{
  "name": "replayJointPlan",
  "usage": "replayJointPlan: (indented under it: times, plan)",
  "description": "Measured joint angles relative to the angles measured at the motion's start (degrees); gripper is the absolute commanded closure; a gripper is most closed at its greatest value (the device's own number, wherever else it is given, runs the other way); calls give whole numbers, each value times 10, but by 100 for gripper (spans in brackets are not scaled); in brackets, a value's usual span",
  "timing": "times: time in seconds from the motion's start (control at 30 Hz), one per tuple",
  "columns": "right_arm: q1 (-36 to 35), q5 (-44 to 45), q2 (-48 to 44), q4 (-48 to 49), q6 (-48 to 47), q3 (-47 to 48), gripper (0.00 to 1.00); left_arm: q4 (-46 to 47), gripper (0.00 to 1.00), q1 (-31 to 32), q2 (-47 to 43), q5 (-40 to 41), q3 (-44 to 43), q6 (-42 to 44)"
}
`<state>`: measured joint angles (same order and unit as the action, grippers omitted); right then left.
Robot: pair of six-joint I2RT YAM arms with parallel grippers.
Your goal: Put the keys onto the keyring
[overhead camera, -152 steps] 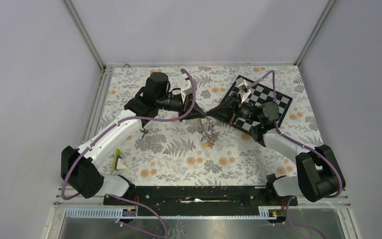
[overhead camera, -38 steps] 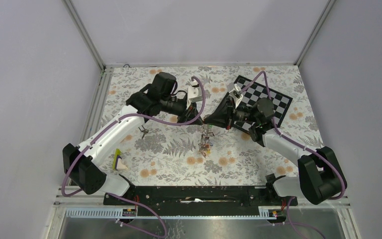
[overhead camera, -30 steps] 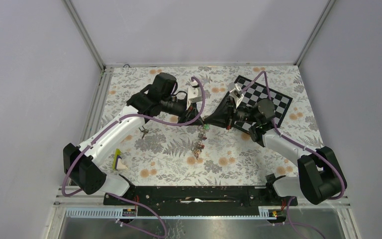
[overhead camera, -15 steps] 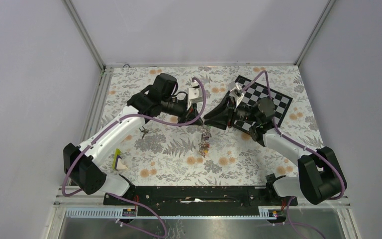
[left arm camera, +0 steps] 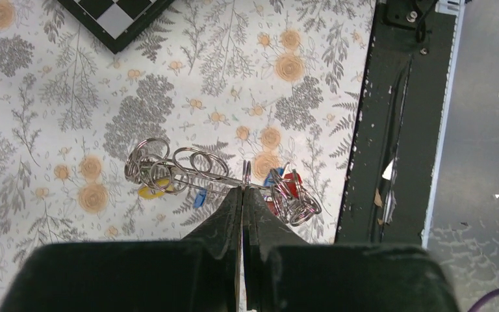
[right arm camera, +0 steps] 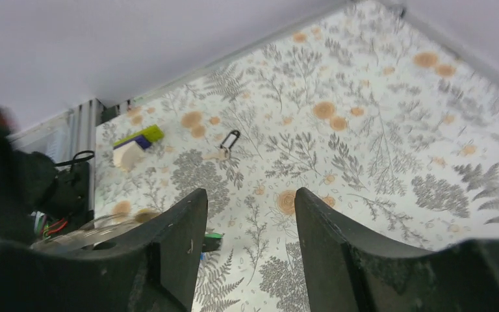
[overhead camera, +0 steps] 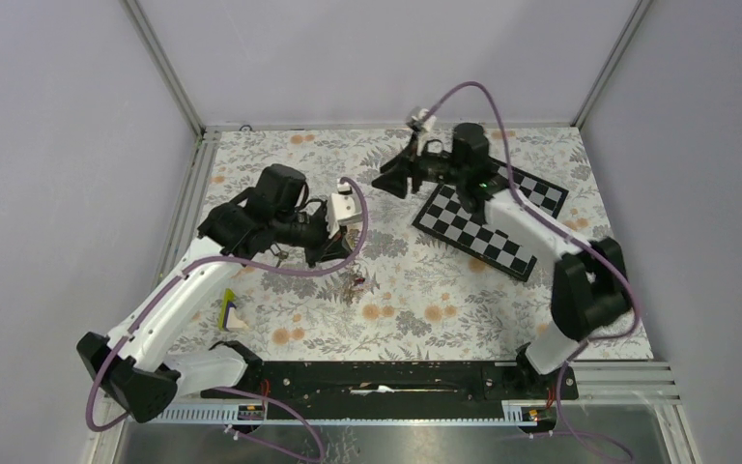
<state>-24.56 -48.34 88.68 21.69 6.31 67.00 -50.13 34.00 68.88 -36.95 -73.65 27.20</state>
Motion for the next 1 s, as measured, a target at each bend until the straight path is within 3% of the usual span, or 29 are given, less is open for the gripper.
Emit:
replayJointPlan:
  times: [0.23, 0.47, 0.7, 1.0]
  plan:
    - [-82, 65, 282, -169, -64, 245, 46, -26, 100, -13, -55, 8, 40, 3]
    - [-157, 74, 527, -344, -125, 535, 47, -47, 100, -17, -62, 7, 60, 10]
    - [-215, 71, 635, -439, -166, 711, 48, -47, 100, -17, -62, 2, 61, 4]
    - [-261, 87, 670, -467, -202, 765, 52, -47, 100, -17, -62, -3, 52, -9]
